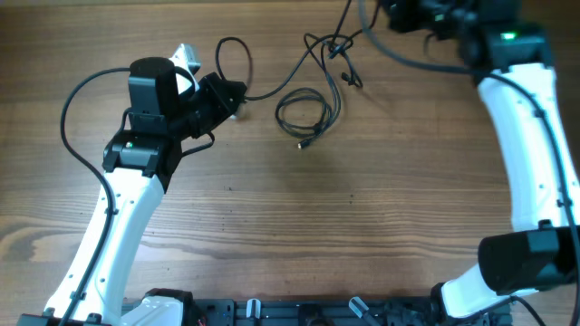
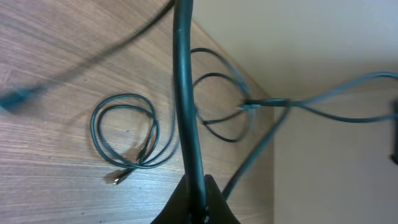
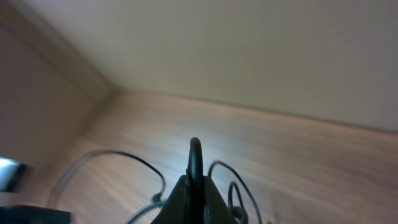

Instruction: Untangle cables

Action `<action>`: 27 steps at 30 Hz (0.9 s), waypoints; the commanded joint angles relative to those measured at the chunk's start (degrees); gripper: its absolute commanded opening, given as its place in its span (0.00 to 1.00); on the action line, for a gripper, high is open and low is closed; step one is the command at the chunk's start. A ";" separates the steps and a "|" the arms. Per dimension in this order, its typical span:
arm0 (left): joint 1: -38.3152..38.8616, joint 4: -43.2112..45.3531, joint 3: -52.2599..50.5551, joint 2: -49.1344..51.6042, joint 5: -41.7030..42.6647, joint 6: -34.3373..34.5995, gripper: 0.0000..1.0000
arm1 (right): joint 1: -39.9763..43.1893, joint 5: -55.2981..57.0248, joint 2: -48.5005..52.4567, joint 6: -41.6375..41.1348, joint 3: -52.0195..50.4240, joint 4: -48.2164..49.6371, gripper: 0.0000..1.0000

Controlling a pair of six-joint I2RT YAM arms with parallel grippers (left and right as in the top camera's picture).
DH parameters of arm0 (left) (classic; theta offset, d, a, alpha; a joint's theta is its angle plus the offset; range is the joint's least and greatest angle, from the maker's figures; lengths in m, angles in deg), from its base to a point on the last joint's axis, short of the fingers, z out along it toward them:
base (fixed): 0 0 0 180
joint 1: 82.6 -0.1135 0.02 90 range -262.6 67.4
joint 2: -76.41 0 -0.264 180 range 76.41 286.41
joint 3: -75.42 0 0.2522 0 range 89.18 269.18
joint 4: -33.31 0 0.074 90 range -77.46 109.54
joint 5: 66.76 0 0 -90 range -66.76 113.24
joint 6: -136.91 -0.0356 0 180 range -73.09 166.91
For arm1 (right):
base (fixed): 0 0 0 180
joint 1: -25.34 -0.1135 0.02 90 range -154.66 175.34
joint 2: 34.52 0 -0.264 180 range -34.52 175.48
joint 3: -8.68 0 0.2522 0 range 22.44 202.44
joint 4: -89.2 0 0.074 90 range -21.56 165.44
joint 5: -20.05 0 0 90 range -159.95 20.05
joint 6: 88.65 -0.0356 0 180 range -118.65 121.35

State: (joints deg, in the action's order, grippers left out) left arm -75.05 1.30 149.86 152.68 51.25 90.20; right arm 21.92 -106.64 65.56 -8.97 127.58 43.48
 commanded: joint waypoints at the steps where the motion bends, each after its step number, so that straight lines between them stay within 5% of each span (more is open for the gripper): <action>1: 0.00 -1.51 0.39 -0.50 -1.55 -3.96 0.04 | 7.45 -18.05 -3.13 -11.43 2.84 4.55 0.04; 6: 0.02 -3.98 0.39 -0.50 -1.55 -7.17 0.04 | 13.68 -19.19 -2.60 -16.57 2.80 8.33 0.04; 10: 0.00 -5.38 0.39 -0.50 -1.53 -9.97 0.04 | 14.27 -18.16 -2.56 -3.17 2.80 7.85 0.04; 16: 0.00 -9.57 0.39 -0.50 -1.60 -14.88 0.04 | 14.10 4.92 -2.56 4.11 2.80 0.48 0.04; 22: 0.00 -12.17 0.39 -0.50 -2.38 -20.33 0.04 | 14.10 30.12 -2.40 -3.19 2.73 -6.71 0.04; 27: 0.00 -12.94 0.39 -0.50 -5.33 -20.63 0.04 | 14.12 34.64 -2.01 -6.51 2.73 -10.62 0.04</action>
State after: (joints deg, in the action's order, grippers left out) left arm -74.02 -10.06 149.95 152.68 51.57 73.06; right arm 34.25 -86.18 64.46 -12.14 128.41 32.18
